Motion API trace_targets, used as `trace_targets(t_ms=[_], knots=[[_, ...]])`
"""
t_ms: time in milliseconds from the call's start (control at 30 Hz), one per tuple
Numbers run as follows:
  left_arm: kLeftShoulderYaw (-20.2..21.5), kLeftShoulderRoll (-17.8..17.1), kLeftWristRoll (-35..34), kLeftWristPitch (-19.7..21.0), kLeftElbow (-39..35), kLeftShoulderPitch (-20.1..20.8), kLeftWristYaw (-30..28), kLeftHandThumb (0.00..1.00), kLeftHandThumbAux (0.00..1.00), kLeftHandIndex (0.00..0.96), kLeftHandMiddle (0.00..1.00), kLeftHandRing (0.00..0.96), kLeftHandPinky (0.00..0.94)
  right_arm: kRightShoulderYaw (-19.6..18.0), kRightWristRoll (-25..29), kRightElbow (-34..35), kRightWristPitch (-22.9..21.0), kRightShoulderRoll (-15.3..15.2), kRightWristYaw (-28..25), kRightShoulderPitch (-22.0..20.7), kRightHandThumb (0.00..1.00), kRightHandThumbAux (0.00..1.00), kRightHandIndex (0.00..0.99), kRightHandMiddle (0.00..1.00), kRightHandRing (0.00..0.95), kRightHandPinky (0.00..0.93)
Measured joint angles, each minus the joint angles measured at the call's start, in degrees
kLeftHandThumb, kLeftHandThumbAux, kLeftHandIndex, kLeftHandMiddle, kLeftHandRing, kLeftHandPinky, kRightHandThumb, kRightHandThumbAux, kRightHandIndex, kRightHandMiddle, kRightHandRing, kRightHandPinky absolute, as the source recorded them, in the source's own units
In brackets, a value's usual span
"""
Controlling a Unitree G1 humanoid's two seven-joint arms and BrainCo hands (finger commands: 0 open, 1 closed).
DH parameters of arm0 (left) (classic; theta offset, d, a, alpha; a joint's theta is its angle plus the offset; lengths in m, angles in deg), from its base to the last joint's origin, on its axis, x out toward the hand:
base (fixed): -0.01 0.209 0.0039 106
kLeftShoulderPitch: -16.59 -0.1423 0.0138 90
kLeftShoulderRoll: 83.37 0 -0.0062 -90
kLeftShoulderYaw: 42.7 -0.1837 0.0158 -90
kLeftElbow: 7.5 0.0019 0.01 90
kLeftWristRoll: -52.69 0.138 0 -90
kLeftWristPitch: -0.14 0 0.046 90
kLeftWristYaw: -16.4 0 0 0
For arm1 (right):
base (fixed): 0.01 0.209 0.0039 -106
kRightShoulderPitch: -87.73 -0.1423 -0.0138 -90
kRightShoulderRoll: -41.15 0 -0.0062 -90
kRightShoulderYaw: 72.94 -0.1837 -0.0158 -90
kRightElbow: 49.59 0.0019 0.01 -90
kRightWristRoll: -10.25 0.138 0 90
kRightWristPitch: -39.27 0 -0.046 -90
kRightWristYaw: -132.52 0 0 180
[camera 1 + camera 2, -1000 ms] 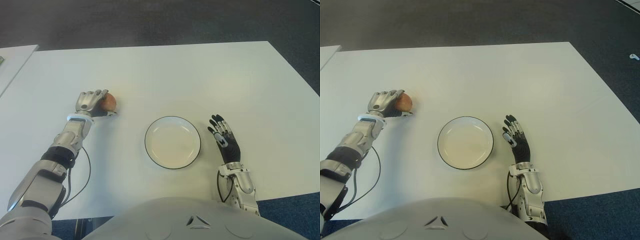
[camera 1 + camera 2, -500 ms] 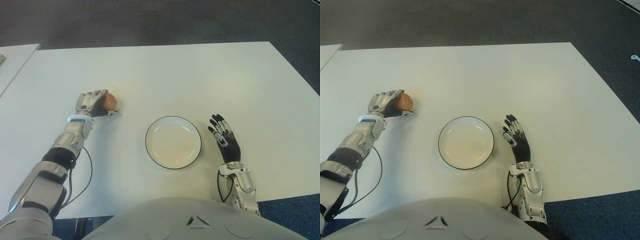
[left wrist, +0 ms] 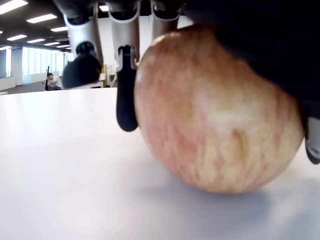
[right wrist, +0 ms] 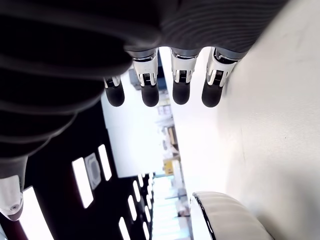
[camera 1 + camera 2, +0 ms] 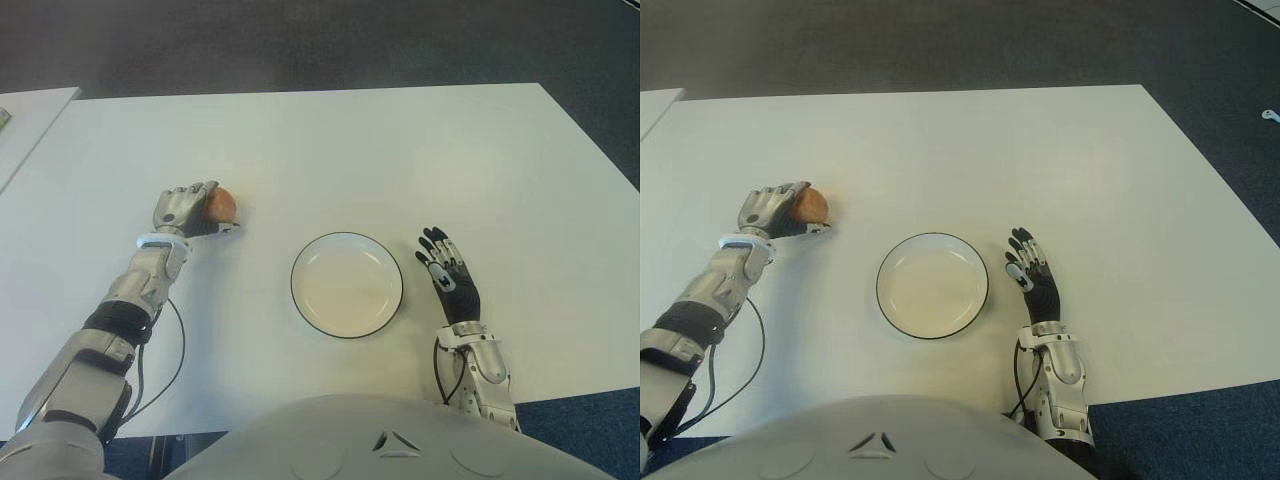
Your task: Put the apples into the plate.
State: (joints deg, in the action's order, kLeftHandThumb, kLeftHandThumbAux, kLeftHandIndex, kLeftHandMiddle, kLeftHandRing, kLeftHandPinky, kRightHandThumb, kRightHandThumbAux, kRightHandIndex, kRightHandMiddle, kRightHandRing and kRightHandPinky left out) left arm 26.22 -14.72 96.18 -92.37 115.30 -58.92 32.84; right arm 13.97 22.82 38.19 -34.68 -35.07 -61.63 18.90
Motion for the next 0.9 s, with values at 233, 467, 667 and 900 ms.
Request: trace_targets(t_ms=[233,467,667,900], knots=[[2.1,0.2,-1.5,4.2,-10.2,-2.8,-6.9,0.745,0.698,0.443,0.808,0.813,0.805,-0.1,0.0,-0.3,-0.3,-0.1,-0.1,-0.6,0.129,0.507,0.0,0.0,0.0,0.0],[4.6,0.0,-1.9,6.0,-18.9,-4.0,-12.1,0.746,0.697,0.443,0.808,0.816,0.804,-0.2,0.0,-0.9,-0.3,0.1,-0.2,-1.2,0.137,0.492,0.0,0.0,0.0,0.0],[7.5,-1.8,-1.9,5.2,-24.8,-4.0,-13.3,0.746,0.697,0.443,0.808,0.815,0.801,-0.3,0.2,-1.4,-0.3,0.3,-0.2,-1.5,0.142,0.493,0.0,0.0,0.0,0.0],[9.9,-3.3,-1.9,3.8,-31.0,-4.1,-15.5,0.747,0.697,0.443,0.811,0.816,0.798,-0.4,0.2,-1.8,-0.2,0.4,-0.6,-1.7,0.145,0.505,0.0,0.0,0.0,0.0]])
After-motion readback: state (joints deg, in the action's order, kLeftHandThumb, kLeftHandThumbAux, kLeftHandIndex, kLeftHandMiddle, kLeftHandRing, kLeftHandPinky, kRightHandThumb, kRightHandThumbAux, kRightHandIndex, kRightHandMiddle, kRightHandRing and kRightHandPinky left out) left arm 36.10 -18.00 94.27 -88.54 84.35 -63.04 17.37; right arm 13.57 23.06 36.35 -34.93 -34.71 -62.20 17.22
